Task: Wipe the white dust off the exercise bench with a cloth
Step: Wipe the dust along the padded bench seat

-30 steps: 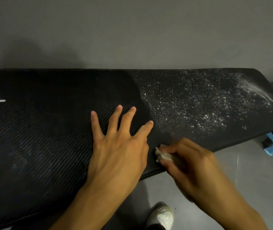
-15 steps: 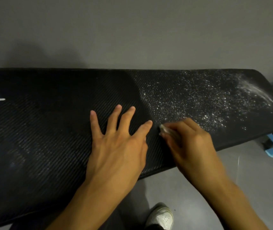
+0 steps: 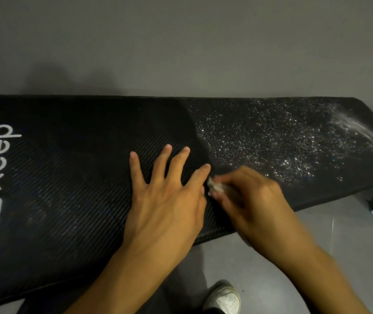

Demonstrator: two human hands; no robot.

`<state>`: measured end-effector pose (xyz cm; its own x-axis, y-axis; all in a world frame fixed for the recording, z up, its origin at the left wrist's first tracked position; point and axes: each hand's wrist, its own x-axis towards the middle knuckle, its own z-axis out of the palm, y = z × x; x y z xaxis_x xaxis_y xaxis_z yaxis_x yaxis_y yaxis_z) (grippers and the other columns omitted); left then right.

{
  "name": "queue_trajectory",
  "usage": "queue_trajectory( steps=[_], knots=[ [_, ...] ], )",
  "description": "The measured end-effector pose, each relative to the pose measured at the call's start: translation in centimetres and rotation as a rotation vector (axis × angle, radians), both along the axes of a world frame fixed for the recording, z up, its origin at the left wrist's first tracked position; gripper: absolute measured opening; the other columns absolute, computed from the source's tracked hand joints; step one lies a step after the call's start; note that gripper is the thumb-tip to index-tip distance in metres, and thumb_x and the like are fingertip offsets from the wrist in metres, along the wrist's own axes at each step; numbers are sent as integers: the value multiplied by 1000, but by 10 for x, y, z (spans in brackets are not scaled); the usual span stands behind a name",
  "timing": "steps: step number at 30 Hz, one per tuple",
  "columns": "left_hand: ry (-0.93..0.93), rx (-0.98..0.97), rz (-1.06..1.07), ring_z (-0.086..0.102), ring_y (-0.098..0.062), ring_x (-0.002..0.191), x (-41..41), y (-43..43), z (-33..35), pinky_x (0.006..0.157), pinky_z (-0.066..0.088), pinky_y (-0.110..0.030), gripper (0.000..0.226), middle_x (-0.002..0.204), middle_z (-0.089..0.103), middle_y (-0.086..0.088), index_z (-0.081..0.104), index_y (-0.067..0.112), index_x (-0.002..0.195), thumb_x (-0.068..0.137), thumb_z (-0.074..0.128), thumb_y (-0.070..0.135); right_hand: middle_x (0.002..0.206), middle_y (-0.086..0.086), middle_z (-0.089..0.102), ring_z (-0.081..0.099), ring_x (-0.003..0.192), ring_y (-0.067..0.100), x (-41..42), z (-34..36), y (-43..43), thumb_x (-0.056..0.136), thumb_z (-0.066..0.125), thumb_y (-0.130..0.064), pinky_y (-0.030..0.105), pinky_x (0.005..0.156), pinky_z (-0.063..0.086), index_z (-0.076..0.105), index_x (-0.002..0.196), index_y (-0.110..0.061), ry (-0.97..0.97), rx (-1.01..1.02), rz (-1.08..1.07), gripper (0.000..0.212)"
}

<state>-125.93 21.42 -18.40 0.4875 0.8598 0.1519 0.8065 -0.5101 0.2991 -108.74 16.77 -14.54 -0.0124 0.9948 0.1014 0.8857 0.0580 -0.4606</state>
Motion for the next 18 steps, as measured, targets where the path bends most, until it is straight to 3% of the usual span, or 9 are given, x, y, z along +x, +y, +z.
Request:
queue_trajectory(
  steps=[2,6,8,11,13,17,18],
  knots=[
    [-2,0,1,37,-35,149,0,0,0,115,17,-77,50,154,50,-8,59,34,140,97,34,40,97,-18,59,61,86,0,8,4,-8,93,58,-42,13,76,49,71,106,-26,-7,-14,-34,25],
    [10,9,4,37,-35,149,1,-1,-1,115,17,-77,50,154,49,-8,58,33,141,97,35,39,100,-4,61,64,83,14,8,-5,17,95,64,-32,35,74,56,71,112,-19,-82,105,-159,23],
    [12,4,18,37,-34,149,0,0,-1,116,16,-76,50,155,48,-8,57,32,142,97,37,40,103,-3,60,65,84,18,4,-7,19,96,64,-30,41,73,56,70,114,-18,-88,100,-103,22],
    [7,-10,26,37,-33,149,0,0,1,117,17,-76,52,156,47,-9,56,29,144,97,37,41,101,-12,60,62,89,3,11,0,2,95,59,-35,21,78,52,70,110,-22,8,39,4,23],
    [9,-6,27,37,-33,149,1,0,1,117,17,-76,52,156,47,-10,56,28,144,97,37,41,99,-12,60,62,87,3,16,1,2,94,59,-37,18,78,50,71,109,-23,0,57,-50,24],
    [21,2,29,36,-34,149,1,-1,0,117,16,-76,51,156,46,-11,56,28,144,97,39,41,102,-2,60,64,84,19,12,-5,25,94,62,-32,41,74,56,70,113,-18,-106,83,-113,25],
    [21,-6,30,36,-34,150,1,0,1,117,15,-76,51,156,46,-11,56,29,144,97,40,41,103,-4,60,64,85,17,11,-3,24,95,61,-33,41,74,56,70,113,-19,-90,59,-73,25]
  ],
)
